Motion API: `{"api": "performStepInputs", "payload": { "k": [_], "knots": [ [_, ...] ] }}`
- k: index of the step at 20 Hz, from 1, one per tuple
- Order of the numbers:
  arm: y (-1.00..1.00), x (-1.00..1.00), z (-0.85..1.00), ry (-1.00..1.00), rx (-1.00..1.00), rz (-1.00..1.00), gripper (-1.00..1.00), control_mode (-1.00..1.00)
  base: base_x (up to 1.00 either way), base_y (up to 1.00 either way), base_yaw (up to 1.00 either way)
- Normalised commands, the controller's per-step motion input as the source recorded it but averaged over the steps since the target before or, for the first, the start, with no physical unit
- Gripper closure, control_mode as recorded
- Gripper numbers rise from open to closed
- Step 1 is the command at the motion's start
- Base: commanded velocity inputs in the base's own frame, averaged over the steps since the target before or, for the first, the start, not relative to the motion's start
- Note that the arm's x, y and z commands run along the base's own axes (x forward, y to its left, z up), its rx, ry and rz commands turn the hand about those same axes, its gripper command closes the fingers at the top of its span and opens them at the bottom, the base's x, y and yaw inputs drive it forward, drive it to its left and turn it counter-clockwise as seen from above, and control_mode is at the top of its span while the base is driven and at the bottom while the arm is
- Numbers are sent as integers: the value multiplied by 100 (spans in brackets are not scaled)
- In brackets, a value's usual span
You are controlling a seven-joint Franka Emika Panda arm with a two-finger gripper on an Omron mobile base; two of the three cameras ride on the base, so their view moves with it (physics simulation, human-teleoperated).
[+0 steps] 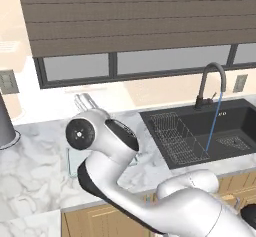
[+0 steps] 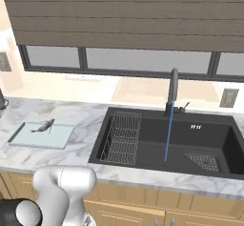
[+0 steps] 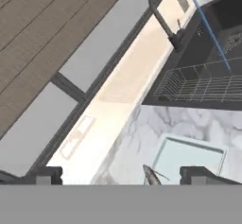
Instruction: Take the fish out of the fridge, briefly rinse it in the sink, and place it on the tray next to the sink.
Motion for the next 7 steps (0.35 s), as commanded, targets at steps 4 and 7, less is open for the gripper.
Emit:
{"api": "performStepInputs", "payload": {
  "k": [4, 7],
  "knots": [
    [-97, -100, 100, -63, 14, 0, -100, -100, 0, 0, 0],
    [-100, -100, 85, -47, 30, 0, -100, -100, 0, 0, 0]
  ]
}}
